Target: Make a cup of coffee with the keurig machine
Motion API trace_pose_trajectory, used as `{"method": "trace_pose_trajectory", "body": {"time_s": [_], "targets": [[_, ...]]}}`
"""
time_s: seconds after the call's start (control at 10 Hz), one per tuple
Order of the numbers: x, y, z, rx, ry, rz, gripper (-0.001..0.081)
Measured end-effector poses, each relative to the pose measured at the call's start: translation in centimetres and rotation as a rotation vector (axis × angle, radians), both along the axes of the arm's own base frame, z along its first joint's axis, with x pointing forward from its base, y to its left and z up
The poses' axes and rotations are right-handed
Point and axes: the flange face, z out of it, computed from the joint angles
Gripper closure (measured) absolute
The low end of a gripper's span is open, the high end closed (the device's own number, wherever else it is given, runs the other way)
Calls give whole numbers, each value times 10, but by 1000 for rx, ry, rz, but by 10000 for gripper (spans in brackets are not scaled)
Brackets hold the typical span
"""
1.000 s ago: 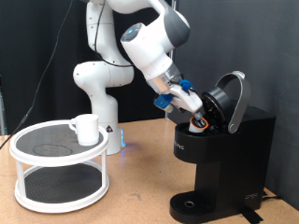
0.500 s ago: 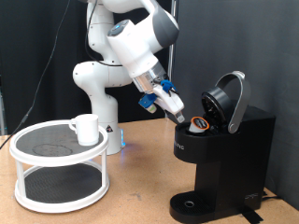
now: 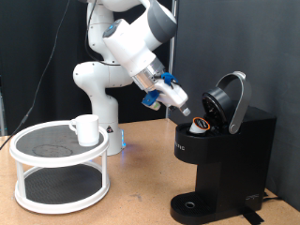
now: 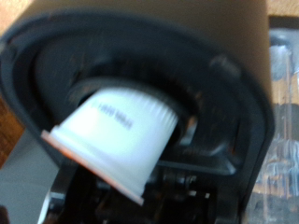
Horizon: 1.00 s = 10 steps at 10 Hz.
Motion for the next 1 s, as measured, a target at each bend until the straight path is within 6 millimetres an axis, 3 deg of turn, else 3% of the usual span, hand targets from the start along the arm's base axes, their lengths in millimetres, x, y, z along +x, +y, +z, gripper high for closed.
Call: {"method": "trace_pose_trajectory", "body": {"time_s": [0.4,1.0], "targets": [[-2,19,3,-12,13,42,72],[-9,26,-22,-88,36,24,72]]}}
